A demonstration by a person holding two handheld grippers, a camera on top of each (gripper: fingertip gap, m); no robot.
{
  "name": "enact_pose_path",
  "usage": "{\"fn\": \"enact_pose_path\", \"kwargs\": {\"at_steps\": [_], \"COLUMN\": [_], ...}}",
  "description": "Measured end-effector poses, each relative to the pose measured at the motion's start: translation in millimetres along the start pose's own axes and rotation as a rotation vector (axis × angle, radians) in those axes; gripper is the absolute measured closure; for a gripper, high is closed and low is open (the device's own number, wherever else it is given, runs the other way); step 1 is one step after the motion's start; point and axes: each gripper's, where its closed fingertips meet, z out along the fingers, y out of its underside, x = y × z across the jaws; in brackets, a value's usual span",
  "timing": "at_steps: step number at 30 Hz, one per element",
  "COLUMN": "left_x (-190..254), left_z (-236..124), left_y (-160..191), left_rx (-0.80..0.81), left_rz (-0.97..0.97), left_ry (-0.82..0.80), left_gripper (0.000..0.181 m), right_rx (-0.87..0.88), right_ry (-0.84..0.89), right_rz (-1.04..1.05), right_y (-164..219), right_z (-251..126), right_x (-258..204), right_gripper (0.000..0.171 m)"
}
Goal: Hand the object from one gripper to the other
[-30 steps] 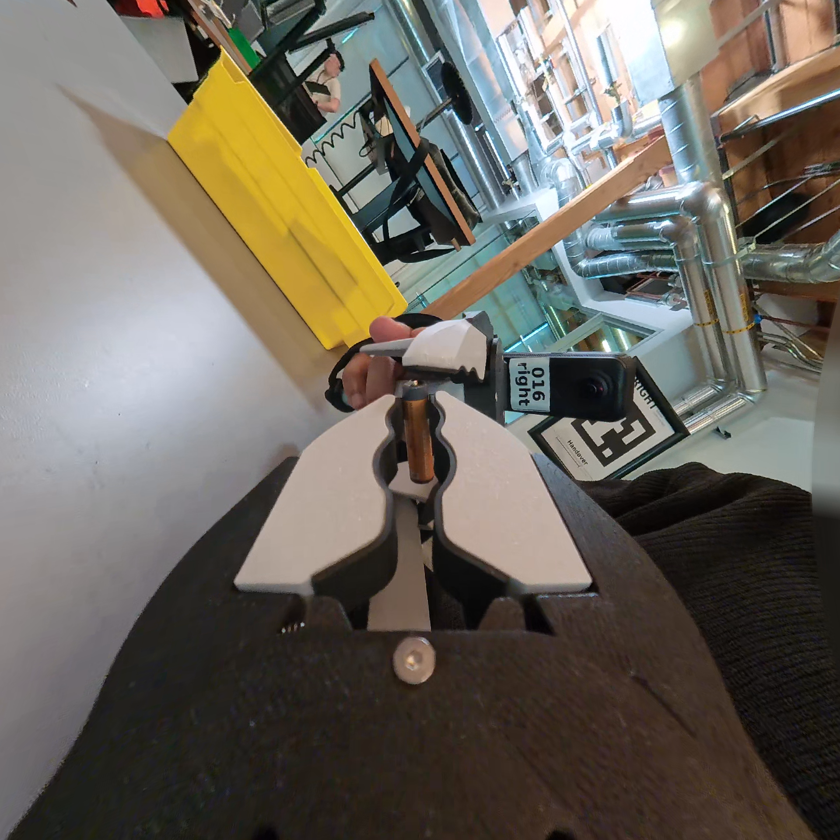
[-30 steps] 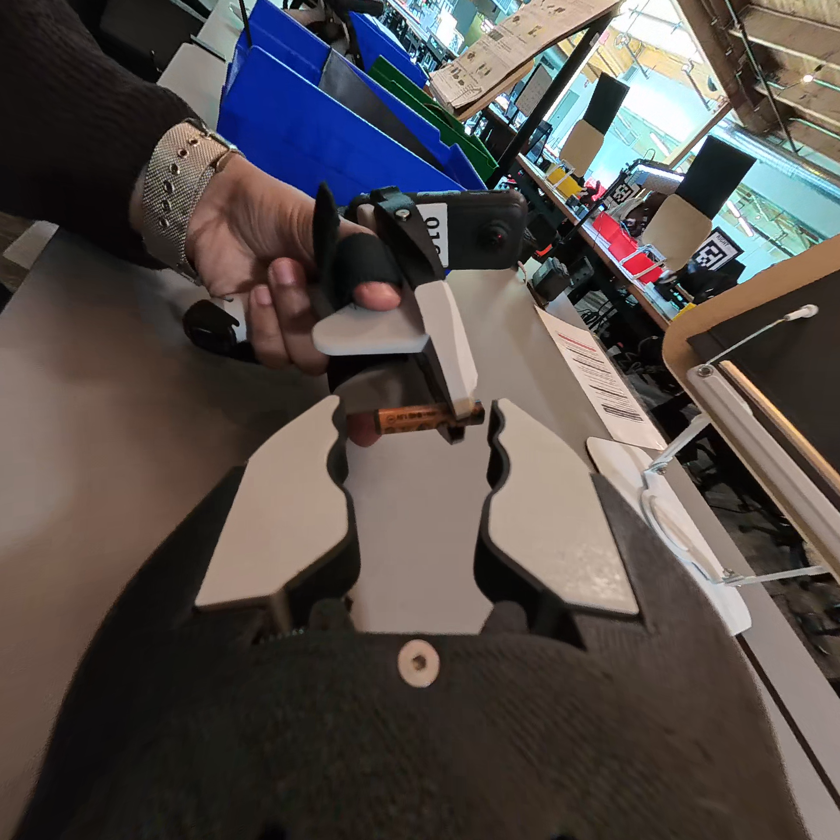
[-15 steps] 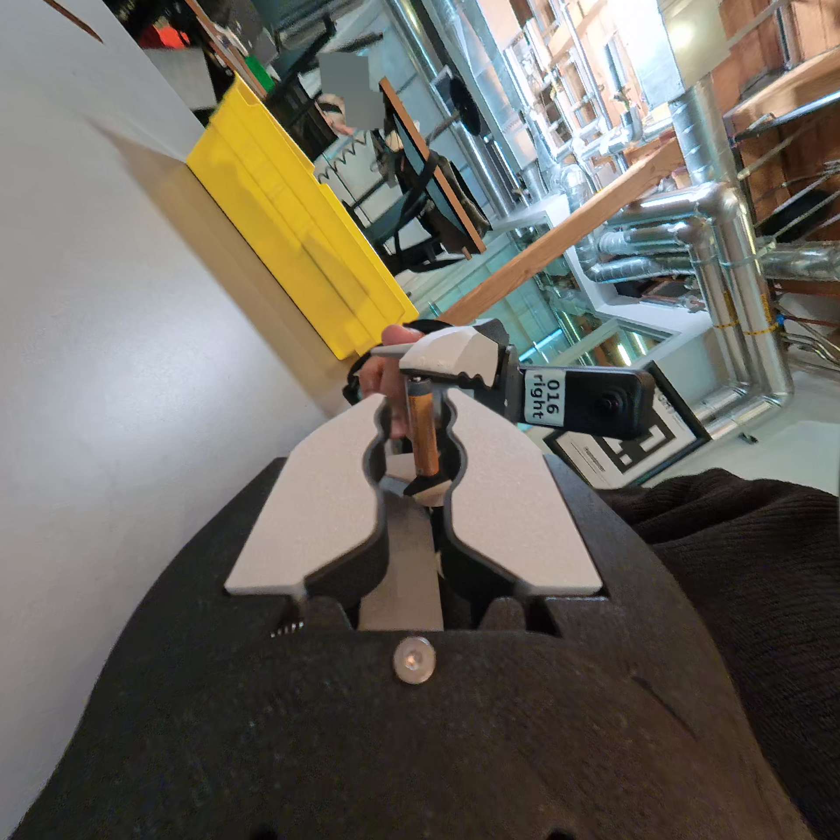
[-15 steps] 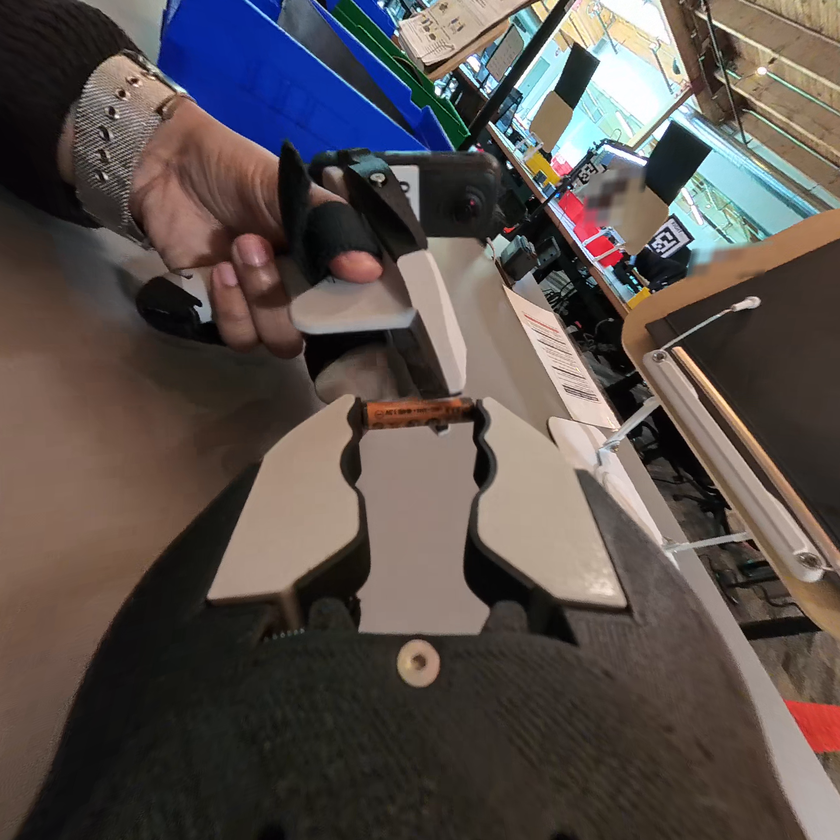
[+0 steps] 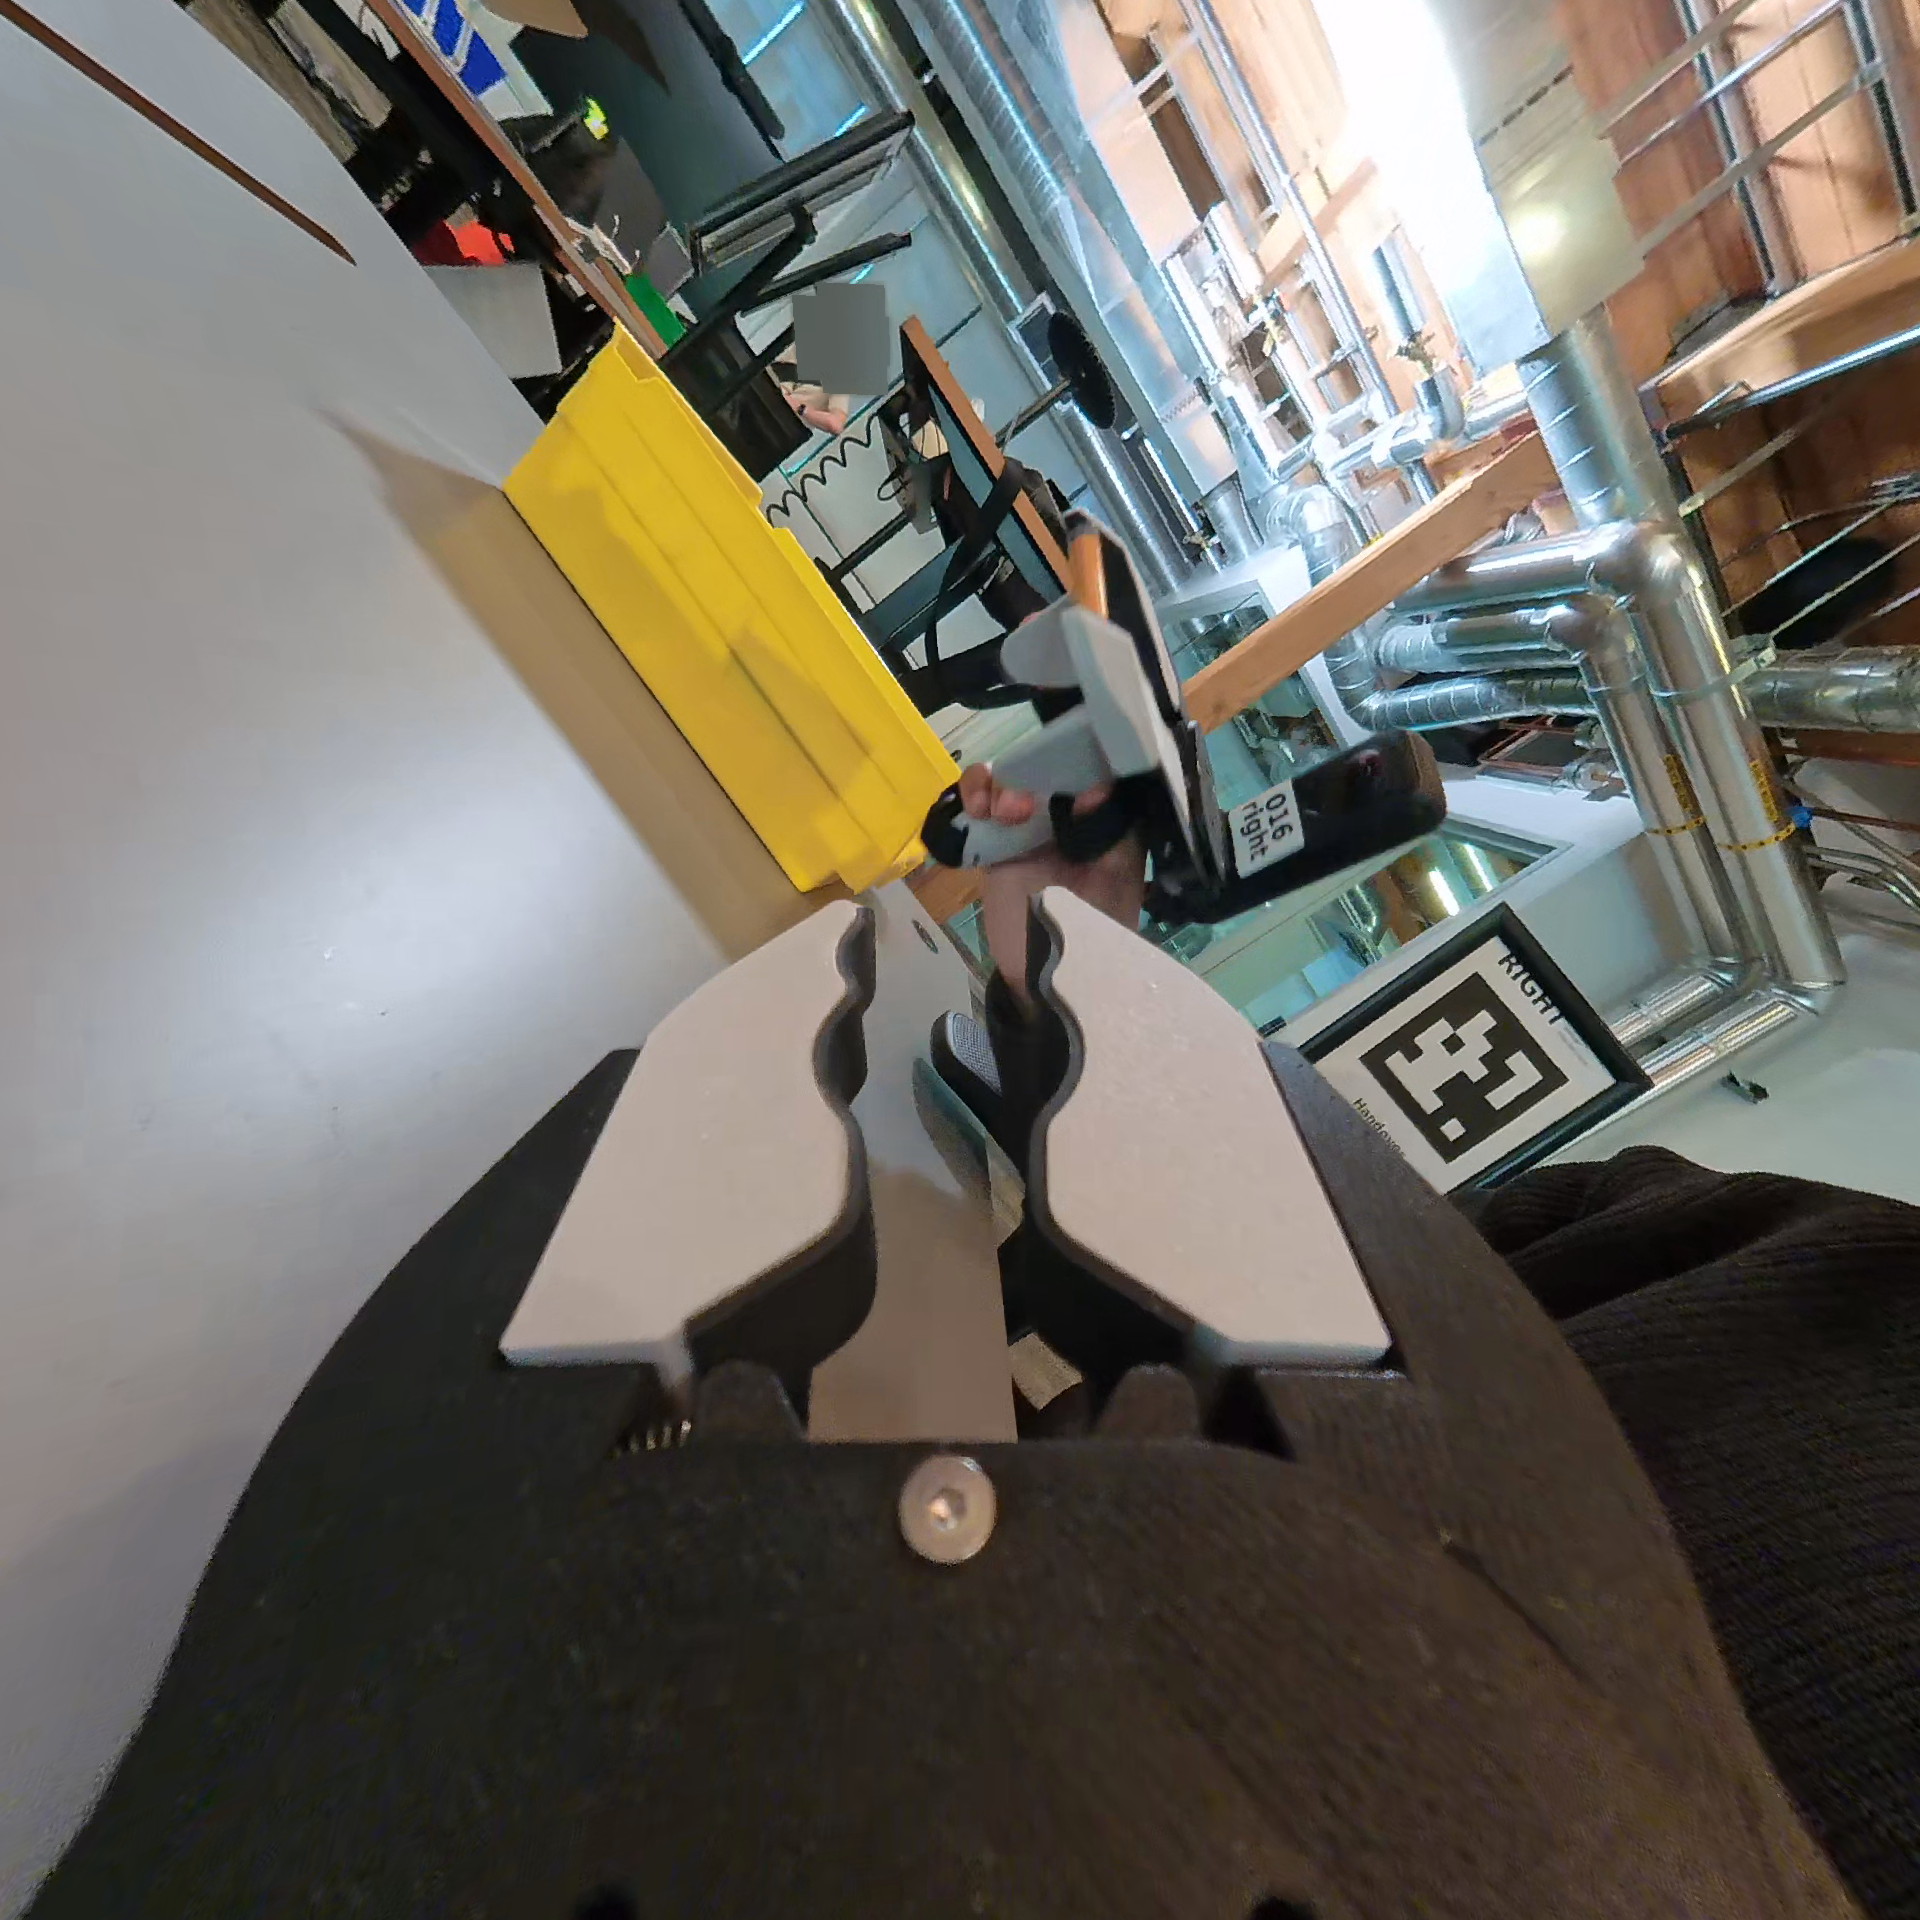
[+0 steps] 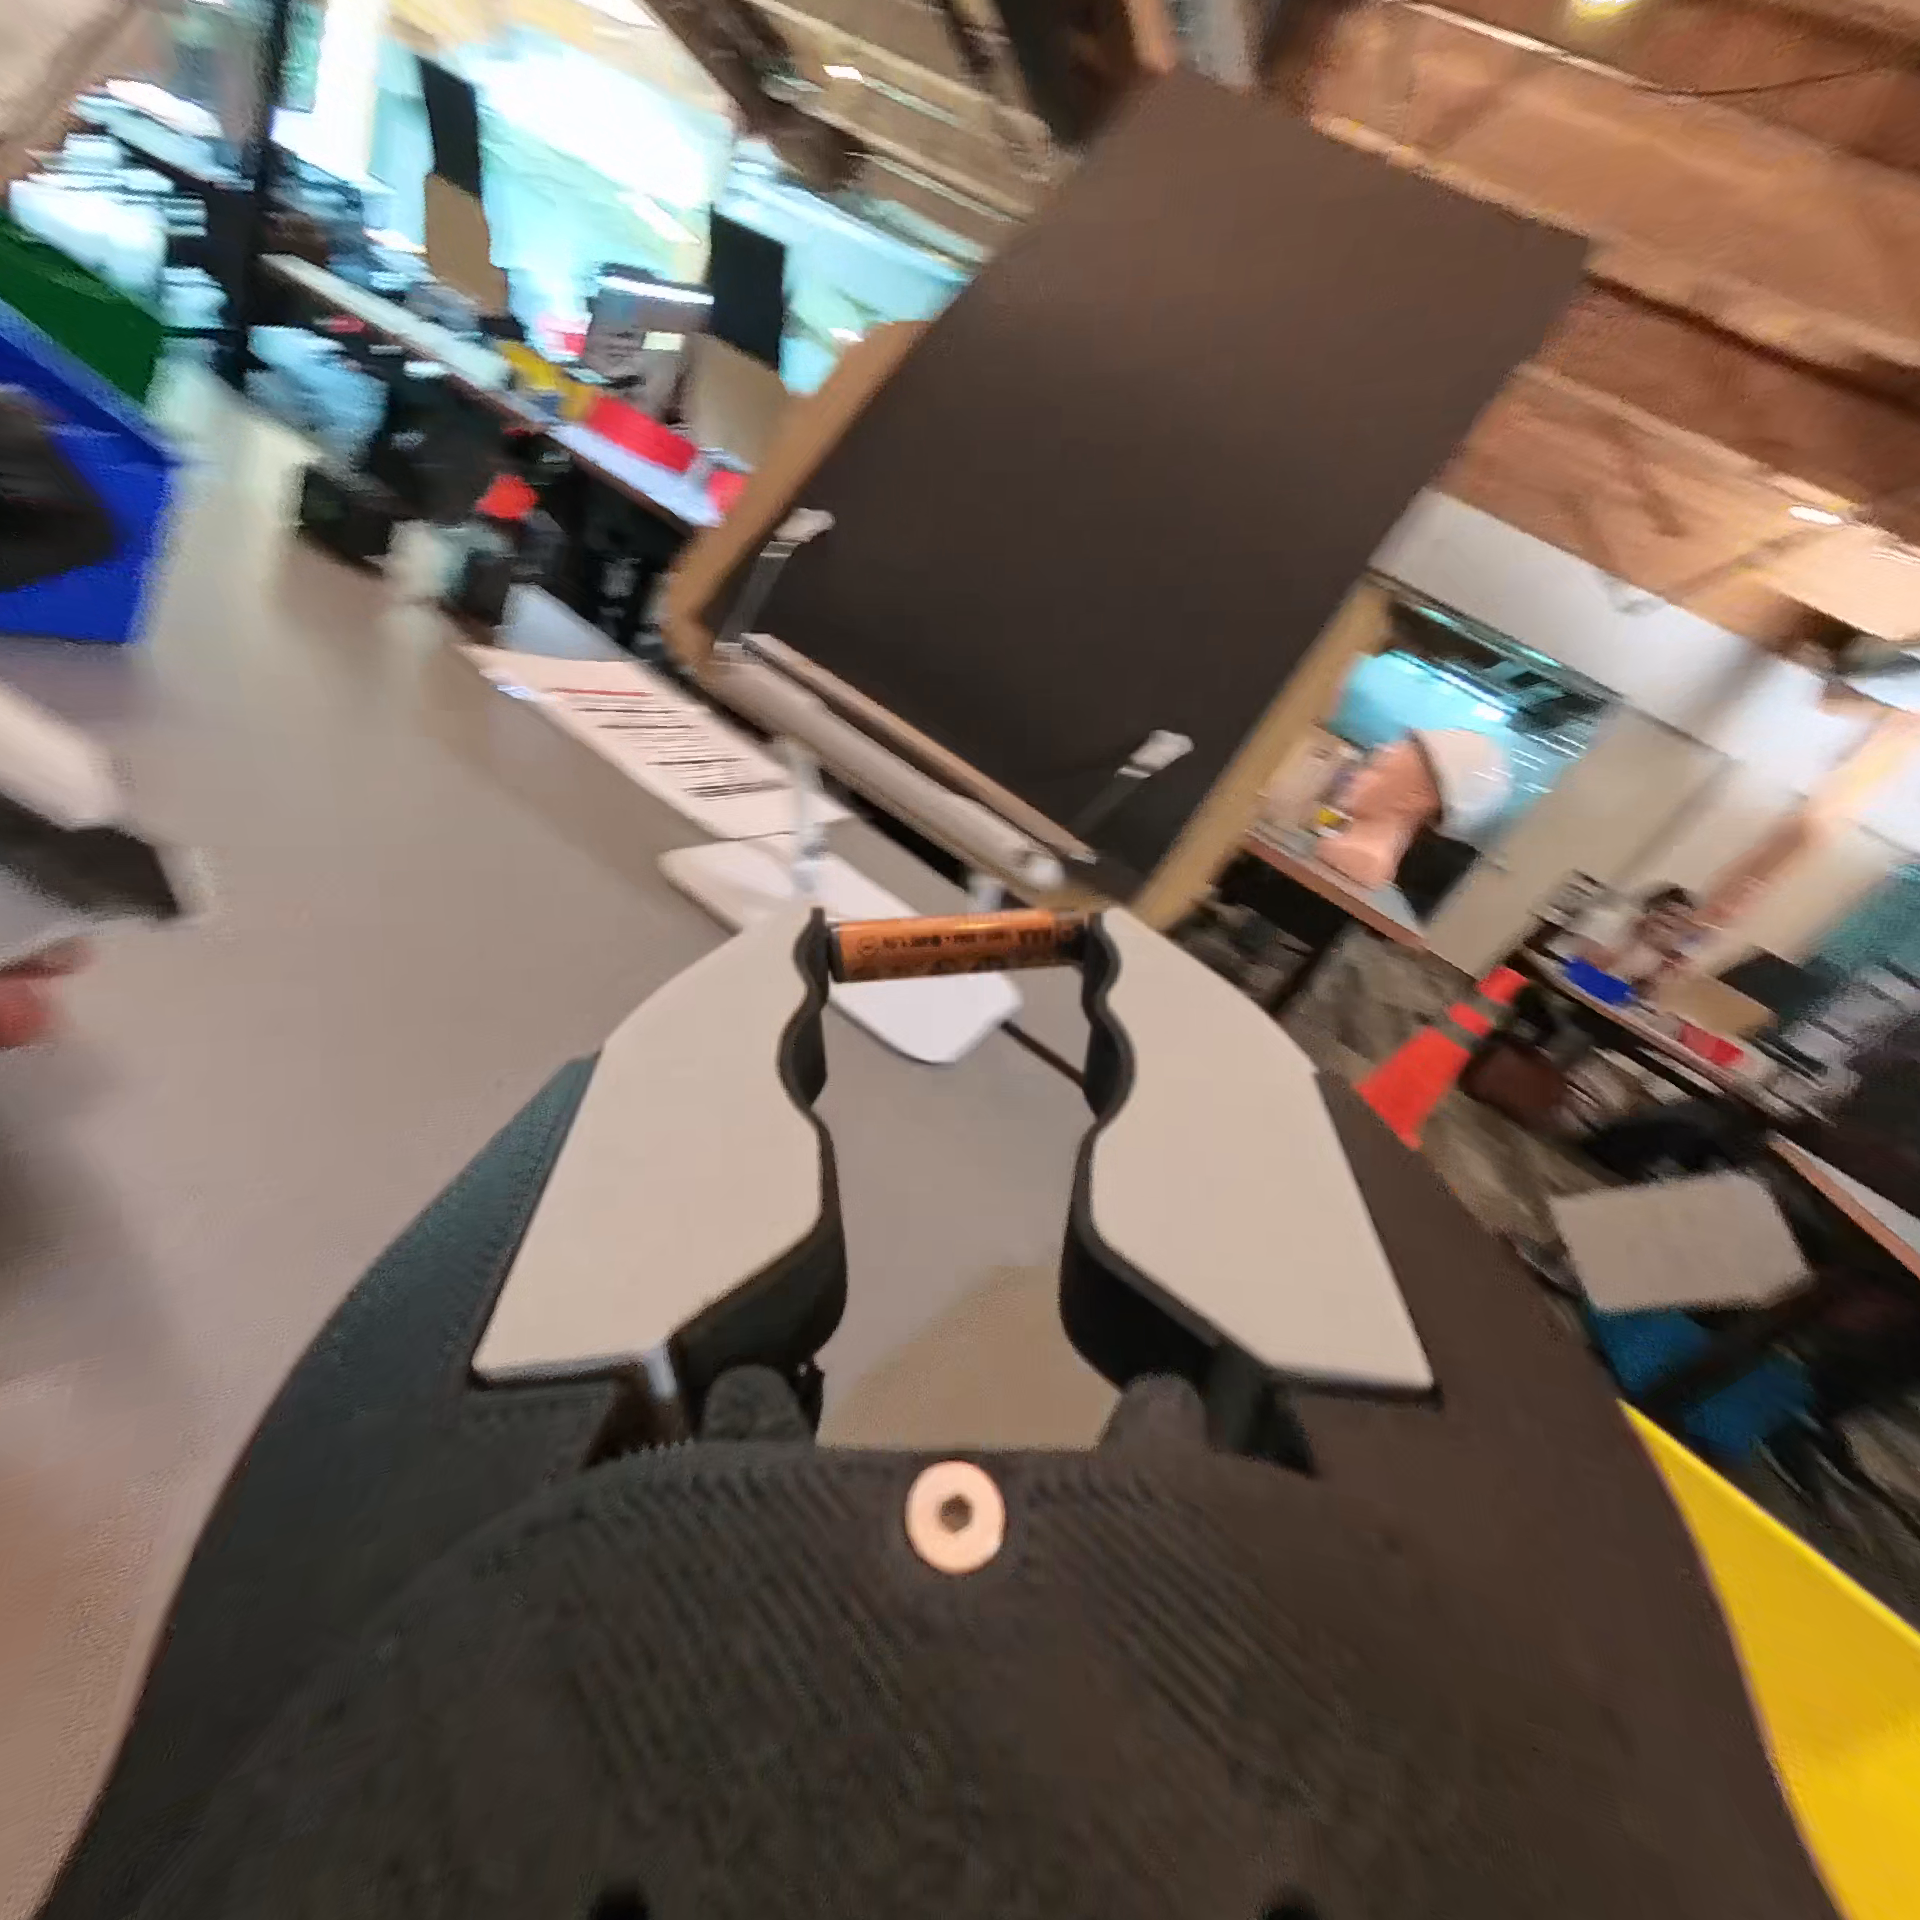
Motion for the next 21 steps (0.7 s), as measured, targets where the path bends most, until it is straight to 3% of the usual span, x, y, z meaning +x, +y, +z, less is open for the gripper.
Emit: {"fn": "enact_pose_path", "kwargs": {"at_steps": [5, 9, 14, 21], "left_x": [-1.3, -1.6, -3.1, -3.8], "left_z": [1.1, 1.1, 2.1, 3.2], "left_y": [0.0, -0.7, 1.0, 3.2], "left_rx": [0.0, 0.004, -0.002, -0.01], "left_rz": [-0.011, -0.017, -0.024, -0.029], "left_ry": [0.002, 0.004, -0.001, -0.003], "left_gripper": [0.154, 0.155, 0.155, 0.155], "right_rx": [-0.114, -0.229, -0.331, -0.456], "right_ry": [0.345, 0.539, 0.584, 0.56], "right_rz": [0.134, 0.225, 0.341, 0.312], "right_y": [42.3, 83.8, 119.2, 142.3], "right_z": [-58.0, -113.4, -148.4, -151.4], "right_x": [121.0, 188.0, 216.0, 214.6], "right_gripper": [0.124, 0.123, 0.123, 0.123]}}
